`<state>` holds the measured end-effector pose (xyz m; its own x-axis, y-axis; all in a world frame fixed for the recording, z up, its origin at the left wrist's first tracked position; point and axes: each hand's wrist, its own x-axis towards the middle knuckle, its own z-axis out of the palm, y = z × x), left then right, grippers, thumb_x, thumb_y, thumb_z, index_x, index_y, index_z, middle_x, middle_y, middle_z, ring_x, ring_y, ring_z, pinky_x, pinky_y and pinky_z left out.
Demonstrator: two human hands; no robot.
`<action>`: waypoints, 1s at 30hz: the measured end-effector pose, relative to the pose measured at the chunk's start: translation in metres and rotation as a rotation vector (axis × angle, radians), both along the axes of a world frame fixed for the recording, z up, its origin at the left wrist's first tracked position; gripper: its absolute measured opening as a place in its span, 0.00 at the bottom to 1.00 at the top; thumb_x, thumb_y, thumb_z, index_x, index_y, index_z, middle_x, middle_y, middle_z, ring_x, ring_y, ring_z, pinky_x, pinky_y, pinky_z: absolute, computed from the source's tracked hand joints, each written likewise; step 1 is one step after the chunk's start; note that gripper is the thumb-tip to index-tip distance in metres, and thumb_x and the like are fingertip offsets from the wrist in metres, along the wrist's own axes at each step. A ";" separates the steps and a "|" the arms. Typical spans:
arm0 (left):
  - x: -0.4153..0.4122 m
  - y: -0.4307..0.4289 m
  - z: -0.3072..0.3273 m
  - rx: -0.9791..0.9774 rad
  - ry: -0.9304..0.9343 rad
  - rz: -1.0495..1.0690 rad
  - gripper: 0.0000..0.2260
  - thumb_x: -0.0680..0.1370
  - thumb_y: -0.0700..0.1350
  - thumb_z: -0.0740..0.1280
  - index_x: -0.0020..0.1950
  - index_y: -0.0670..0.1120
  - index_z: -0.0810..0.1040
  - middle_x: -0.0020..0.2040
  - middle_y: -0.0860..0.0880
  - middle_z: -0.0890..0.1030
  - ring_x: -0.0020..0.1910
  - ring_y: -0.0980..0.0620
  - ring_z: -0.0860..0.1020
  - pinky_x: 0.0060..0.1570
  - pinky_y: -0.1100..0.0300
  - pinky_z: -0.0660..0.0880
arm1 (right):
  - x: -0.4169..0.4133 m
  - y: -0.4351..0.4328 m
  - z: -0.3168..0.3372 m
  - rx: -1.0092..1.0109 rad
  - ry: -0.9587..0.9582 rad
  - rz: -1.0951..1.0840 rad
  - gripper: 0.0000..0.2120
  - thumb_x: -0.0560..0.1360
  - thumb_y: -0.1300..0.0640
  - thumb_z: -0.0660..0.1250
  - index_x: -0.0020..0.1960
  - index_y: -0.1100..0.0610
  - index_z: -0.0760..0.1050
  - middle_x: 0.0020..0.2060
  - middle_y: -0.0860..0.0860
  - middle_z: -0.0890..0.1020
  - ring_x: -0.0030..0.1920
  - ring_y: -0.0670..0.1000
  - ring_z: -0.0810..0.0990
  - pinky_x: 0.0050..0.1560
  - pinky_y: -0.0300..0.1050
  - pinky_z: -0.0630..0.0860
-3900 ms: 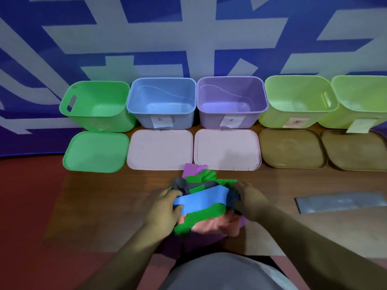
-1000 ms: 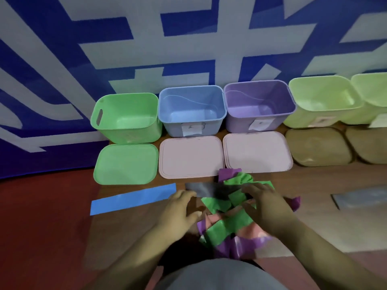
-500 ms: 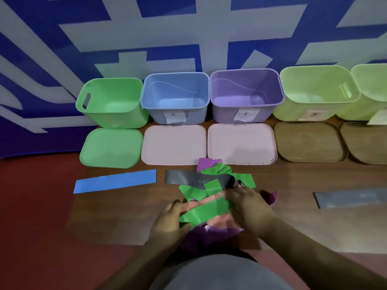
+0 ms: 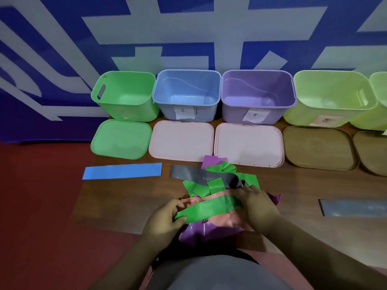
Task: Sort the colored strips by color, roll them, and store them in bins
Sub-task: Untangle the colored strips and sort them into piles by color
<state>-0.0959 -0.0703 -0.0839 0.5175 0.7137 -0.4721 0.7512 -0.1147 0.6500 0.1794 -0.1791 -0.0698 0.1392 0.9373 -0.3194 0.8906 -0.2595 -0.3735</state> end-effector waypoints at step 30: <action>-0.207 0.161 0.018 0.111 0.100 -0.047 0.08 0.76 0.48 0.69 0.51 0.61 0.76 0.46 0.61 0.82 0.46 0.60 0.79 0.49 0.56 0.76 | -0.187 0.139 -0.024 -0.092 0.155 -0.011 0.23 0.69 0.52 0.68 0.64 0.51 0.74 0.68 0.51 0.72 0.67 0.55 0.72 0.66 0.44 0.69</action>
<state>-0.3030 0.0902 -0.0655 0.5059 0.7406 -0.4422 0.8036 -0.2183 0.5537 -0.0076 -0.0396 -0.0940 0.0921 0.9020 -0.4217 0.8212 -0.3083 -0.4802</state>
